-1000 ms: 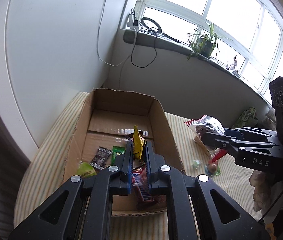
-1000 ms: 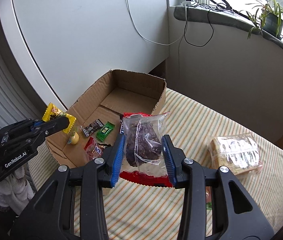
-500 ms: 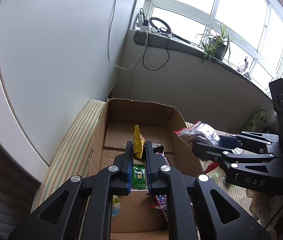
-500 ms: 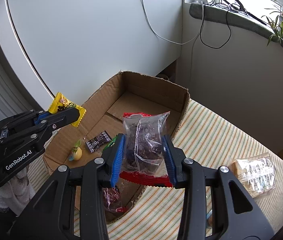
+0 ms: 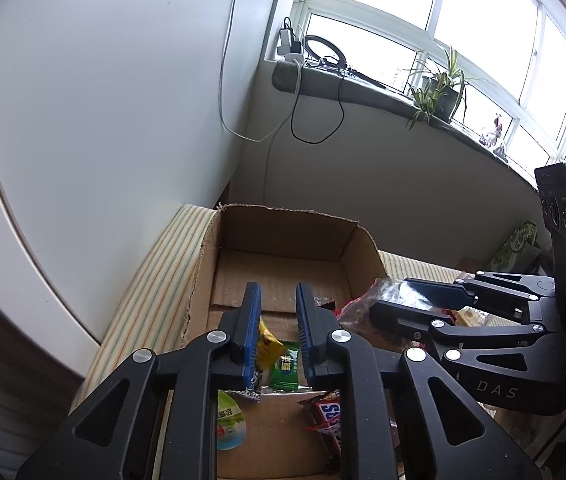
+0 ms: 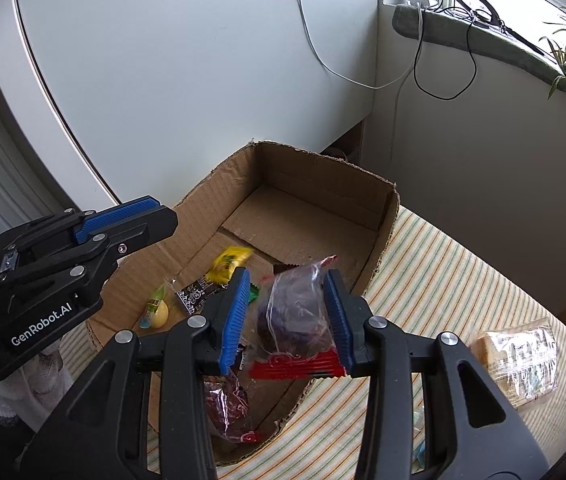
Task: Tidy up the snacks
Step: 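Carry the yellow candy and brownie bag into the box and release both, then move both tools back from the box toward the jelly cups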
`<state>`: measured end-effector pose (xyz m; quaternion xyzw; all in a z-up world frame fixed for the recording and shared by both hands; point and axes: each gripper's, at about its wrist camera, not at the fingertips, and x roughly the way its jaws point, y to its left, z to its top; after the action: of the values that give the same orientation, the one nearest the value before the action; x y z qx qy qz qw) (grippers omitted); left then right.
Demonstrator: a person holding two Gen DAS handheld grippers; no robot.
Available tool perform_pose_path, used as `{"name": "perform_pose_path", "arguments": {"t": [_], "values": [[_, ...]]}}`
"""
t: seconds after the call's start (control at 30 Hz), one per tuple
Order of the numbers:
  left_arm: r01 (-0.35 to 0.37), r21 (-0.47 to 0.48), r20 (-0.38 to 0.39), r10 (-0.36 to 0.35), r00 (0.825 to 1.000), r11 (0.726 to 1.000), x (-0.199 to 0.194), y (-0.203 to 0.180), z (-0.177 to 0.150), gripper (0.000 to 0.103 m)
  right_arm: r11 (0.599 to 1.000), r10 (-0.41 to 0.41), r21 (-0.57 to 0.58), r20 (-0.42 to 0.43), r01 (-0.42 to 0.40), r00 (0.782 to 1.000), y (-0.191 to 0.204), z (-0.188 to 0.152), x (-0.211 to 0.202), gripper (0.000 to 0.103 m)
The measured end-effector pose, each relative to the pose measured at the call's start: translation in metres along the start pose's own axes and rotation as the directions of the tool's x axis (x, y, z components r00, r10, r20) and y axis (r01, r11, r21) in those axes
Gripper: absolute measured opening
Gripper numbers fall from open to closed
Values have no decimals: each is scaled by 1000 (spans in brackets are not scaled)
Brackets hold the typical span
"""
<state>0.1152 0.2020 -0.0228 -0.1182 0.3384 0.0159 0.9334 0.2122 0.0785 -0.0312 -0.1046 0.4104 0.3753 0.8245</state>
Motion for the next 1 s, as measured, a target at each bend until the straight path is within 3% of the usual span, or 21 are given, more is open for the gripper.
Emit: {"name": "perform_pose_path", "arguments": {"t": [0.03, 0.1, 0.17, 0.4, 0.5, 0.63, 0.77, 1.0], "values": [[1, 0, 0, -1, 1000, 1000, -1, 0, 0, 18, 1000, -1, -2, 0, 1, 1000, 0, 0, -1, 41], [-2, 1, 1, 2, 1000, 1000, -1, -1, 0, 23, 1000, -8, -6, 13, 8, 1000, 1, -1, -4, 60], [-4, 2, 2, 4, 1000, 1000, -1, -2, 0, 26, 1000, -16, -9, 27, 16, 1000, 0, -2, -9, 65], [-8, 2, 12, 8, 1000, 1000, -7, -6, 2, 26, 1000, -24, -7, 41, 24, 999, -2, -6, -22, 66], [-9, 7, 17, 9, 1000, 1000, -12, -10, 3, 26, 999, -31, -7, 53, 31, 998, -2, -9, -29, 73], [-13, 17, 32, 12, 999, 1000, -21, -17, 2, 41, 999, -40, 2, 72, 40, 997, -6, -14, -46, 77], [-4, 22, 37, 4, 999, 1000, -29, -26, 1, 42, 999, -53, 9, 88, 53, 995, -13, -22, -64, 83], [23, 37, 43, -25, 999, 999, -41, -48, -7, 46, 993, -110, 44, 112, 106, 988, -48, -49, -105, 84]]}}
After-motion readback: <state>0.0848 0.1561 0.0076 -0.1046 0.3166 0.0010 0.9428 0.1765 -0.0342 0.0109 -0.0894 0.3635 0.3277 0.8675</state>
